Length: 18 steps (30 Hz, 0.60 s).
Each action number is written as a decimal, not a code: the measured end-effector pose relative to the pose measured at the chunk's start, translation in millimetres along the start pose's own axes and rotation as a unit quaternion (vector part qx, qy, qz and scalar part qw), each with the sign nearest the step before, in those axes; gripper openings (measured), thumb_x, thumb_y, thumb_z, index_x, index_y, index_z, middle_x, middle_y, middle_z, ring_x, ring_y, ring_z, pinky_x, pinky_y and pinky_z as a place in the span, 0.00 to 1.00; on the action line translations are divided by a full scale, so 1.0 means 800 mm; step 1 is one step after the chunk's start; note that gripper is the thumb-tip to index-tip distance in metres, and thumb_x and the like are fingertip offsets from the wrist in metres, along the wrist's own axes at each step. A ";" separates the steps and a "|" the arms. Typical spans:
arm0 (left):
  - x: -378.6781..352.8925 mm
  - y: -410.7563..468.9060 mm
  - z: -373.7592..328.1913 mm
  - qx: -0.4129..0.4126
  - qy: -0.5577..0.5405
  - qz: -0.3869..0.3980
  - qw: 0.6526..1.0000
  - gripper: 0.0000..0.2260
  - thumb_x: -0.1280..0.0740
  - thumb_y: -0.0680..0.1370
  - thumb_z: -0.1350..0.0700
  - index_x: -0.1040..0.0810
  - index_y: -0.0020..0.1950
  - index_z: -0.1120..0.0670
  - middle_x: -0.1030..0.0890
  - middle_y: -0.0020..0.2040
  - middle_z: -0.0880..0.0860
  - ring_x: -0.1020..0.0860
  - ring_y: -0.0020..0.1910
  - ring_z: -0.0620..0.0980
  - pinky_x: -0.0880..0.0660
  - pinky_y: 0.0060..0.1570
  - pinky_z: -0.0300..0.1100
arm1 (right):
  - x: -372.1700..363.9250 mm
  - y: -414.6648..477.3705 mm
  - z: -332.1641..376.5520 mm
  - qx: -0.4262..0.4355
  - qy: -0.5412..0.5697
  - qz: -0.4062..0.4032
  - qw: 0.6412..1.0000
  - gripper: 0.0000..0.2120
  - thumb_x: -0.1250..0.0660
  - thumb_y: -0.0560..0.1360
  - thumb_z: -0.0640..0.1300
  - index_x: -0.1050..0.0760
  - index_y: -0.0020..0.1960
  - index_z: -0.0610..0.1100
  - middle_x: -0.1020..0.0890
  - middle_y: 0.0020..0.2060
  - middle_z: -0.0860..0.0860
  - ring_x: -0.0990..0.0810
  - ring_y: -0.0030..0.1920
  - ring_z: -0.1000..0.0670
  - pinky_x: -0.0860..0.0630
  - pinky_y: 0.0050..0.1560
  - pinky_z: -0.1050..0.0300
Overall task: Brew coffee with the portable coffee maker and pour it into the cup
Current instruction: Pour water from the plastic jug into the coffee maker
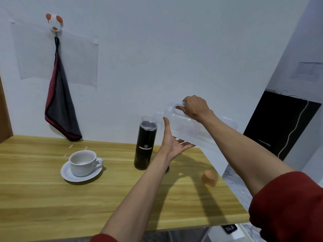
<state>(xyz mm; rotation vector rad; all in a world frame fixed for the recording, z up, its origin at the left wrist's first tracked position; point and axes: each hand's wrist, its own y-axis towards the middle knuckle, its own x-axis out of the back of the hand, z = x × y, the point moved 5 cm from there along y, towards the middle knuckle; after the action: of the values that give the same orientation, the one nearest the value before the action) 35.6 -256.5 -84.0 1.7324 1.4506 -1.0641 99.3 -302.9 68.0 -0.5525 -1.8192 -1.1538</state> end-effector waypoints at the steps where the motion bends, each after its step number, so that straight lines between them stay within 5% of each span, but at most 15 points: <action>1: 0.000 0.000 0.000 0.001 -0.004 -0.001 1.000 0.51 0.31 0.62 0.23 0.32 0.72 0.58 0.24 0.66 0.64 0.23 0.62 0.68 0.22 0.54 0.67 | 0.000 0.001 0.000 0.001 -0.002 0.002 1.000 0.28 0.38 0.80 0.61 0.41 0.31 0.44 0.34 0.27 0.50 0.30 0.36 0.41 0.37 0.36 0.54; 18: -0.004 0.001 -0.002 -0.004 -0.026 0.003 1.000 0.51 0.30 0.61 0.24 0.30 0.71 0.59 0.26 0.67 0.65 0.22 0.61 0.68 0.23 0.55 0.68 | 0.006 0.007 0.004 0.009 -0.010 0.006 1.000 0.27 0.38 0.80 0.62 0.37 0.34 0.42 0.27 0.36 0.45 0.29 0.38 0.42 0.35 0.40 0.54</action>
<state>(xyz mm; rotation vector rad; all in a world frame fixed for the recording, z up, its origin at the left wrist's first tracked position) 36.8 -257.1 -80.6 1.6893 1.4150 -1.0922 99.7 -297.5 74.3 -0.5668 -1.8395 -1.1261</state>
